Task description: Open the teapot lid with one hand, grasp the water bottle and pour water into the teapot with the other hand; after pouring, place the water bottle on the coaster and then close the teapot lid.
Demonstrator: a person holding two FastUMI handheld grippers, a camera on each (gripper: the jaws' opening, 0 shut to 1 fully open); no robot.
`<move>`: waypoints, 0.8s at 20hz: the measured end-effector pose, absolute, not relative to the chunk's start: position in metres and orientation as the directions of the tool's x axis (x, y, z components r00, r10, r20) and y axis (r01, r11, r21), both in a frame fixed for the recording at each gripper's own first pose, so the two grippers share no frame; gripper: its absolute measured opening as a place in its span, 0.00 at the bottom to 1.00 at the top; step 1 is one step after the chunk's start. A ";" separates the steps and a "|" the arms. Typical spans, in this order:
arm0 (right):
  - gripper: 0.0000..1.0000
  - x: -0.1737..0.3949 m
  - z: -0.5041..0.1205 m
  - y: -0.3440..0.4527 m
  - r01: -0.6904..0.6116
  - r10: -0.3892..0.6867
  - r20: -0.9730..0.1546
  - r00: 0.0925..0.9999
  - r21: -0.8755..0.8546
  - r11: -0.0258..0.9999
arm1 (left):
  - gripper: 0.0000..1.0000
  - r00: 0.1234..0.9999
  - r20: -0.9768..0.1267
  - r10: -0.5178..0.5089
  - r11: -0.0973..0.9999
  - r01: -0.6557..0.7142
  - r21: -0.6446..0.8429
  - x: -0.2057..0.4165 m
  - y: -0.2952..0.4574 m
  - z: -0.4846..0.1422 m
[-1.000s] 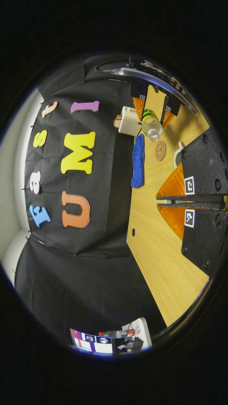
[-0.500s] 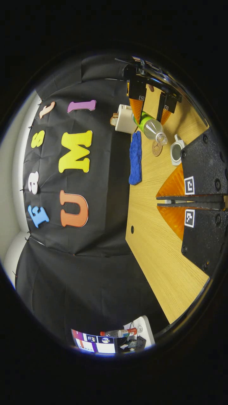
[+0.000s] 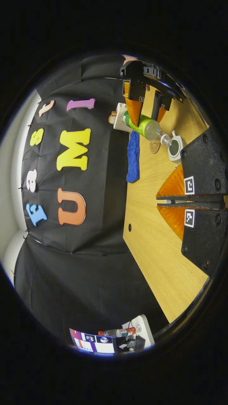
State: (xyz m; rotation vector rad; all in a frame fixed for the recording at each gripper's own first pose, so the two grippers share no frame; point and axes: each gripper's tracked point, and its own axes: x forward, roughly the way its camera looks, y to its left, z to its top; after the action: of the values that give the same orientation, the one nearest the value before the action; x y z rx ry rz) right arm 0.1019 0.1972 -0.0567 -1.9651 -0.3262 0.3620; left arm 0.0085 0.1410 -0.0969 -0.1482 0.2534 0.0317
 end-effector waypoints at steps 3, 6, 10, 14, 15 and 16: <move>0.72 0.103 -0.055 0.196 0.077 0.384 -0.104 0.917 -0.901 -0.428 | 0.03 0.968 -0.251 0.012 0.989 -0.049 -0.142 0.008 0.141 -0.096; 0.71 0.099 -0.050 0.200 0.123 0.396 -0.088 0.914 -0.871 -0.476 | 0.03 0.969 -0.248 0.015 0.989 -0.051 -0.140 0.007 0.143 -0.094; 0.71 0.099 -0.046 0.203 0.164 0.405 -0.079 0.911 -0.831 -0.531 | 0.03 0.969 -0.247 0.013 0.989 -0.049 -0.140 0.007 0.143 -0.093; 0.71 0.097 -0.042 0.205 0.186 0.408 -0.076 0.910 -0.803 -0.566 | 0.03 0.968 -0.250 0.011 0.989 -0.048 -0.140 0.005 0.145 -0.094; 0.72 0.096 -0.041 0.206 0.195 0.411 -0.073 0.909 -0.796 -0.573 | 0.03 0.968 -0.251 0.011 0.989 -0.048 -0.141 0.006 0.146 -0.095; 0.71 0.095 -0.042 0.205 0.196 0.410 -0.074 0.909 -0.791 -0.580 | 0.03 0.967 -0.253 0.010 0.989 -0.047 -0.142 0.005 0.145 -0.095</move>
State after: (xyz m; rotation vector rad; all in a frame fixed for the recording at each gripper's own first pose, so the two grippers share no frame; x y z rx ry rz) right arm 0.0952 0.2055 -0.0425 -2.2002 -0.4306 0.3138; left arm 0.0054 0.1450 -0.0946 -0.1480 0.2549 0.0290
